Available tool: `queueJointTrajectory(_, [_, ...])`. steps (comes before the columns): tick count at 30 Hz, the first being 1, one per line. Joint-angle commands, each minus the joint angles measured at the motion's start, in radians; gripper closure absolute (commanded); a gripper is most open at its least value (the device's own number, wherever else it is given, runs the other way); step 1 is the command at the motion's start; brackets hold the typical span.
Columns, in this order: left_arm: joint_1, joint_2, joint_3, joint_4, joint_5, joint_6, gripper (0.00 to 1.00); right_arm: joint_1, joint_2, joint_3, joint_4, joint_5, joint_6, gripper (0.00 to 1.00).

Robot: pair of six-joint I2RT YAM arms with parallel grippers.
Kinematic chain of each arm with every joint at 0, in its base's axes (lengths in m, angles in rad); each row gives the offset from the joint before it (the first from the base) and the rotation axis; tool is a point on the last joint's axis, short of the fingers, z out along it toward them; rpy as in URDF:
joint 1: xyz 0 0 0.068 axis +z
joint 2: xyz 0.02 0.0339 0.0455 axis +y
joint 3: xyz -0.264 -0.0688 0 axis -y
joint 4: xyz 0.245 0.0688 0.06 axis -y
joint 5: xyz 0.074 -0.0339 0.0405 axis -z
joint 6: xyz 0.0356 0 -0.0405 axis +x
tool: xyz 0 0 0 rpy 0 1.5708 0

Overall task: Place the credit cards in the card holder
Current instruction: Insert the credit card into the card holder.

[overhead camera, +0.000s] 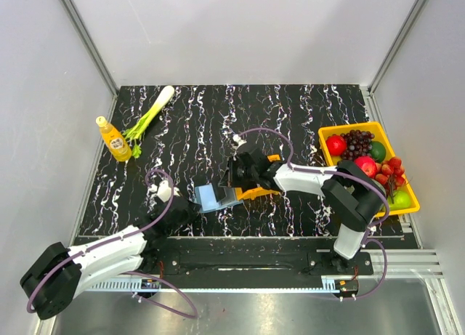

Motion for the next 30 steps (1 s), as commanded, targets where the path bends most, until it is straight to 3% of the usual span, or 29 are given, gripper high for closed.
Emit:
queueJointTrajectory(1, [0.003, -0.009, 0.015, -0.022, -0.021, 0.010, 1.00, -0.053, -0.001, -0.027, 0.057, -0.035, 0.002, 1.00])
queueJointTrajectory(30, [0.003, -0.006, 0.009, 0.009, -0.012, 0.017, 1.00, -0.061, 0.045, -0.104, 0.206, -0.112, 0.066, 1.00])
